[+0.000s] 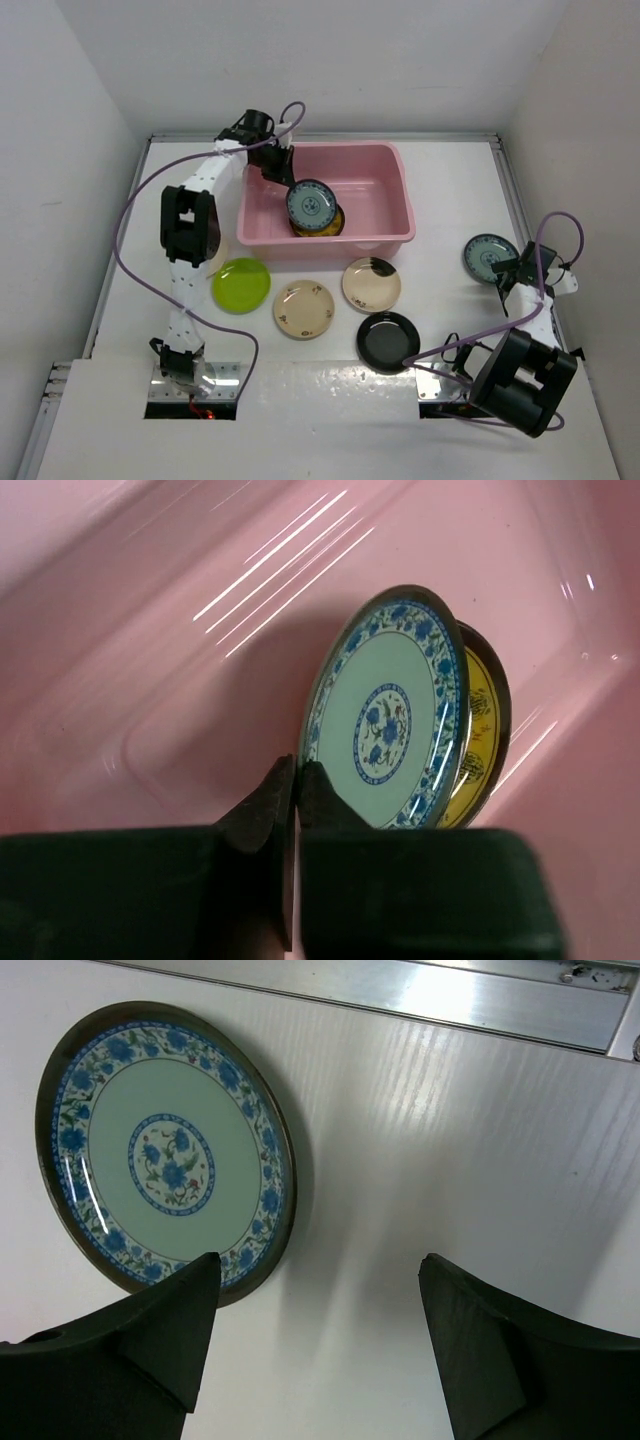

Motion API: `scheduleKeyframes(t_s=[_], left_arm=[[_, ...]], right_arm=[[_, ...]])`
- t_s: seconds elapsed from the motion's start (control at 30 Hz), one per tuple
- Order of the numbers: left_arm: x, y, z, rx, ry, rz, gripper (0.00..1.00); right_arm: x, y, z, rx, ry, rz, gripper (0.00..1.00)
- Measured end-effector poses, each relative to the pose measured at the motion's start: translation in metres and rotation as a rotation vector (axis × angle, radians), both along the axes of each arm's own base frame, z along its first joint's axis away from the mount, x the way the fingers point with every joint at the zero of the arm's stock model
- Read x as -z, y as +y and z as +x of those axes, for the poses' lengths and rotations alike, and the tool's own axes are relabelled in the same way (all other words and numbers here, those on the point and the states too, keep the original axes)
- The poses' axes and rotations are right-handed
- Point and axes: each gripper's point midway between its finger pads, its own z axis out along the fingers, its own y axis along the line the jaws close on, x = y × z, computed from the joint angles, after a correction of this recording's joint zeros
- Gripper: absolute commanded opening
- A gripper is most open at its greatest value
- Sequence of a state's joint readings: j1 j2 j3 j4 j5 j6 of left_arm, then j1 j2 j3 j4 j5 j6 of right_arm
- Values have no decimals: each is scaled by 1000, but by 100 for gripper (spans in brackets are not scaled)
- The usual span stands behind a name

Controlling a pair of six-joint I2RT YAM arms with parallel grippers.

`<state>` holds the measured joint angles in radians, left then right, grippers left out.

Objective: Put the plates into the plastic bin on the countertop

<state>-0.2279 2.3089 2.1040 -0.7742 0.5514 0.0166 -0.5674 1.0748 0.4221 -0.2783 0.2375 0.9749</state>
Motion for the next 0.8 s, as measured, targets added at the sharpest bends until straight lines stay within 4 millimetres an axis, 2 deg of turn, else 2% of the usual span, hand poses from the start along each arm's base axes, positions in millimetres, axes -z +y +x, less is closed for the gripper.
scheduleKeyframes(t_s=[0.13, 0.2, 0.27, 0.43, 0.57, 0.73, 0.8], left_arm=[[5, 2, 1, 19, -19, 21, 55], [8, -1, -1, 30, -24, 32, 61], [10, -5, -3, 42, -29, 40, 65], [4, -5, 2, 41, -52, 46, 66], [-16, 5, 16, 15, -109, 42, 66], [-47, 27, 24, -32, -171, 43, 66], [-61, 32, 25, -45, -196, 42, 66]], right_arm=[[-1, -1, 3, -9, -17, 3, 86], [1, -1, 4, -8, -19, 17, 86], [7, -1, 5, -11, -12, 36, 83], [26, 5, 7, -29, 16, 98, 78], [25, -6, 29, -42, -38, 74, 74], [23, -16, 54, -62, -107, 63, 74], [22, -18, 61, -64, -128, 63, 68]])
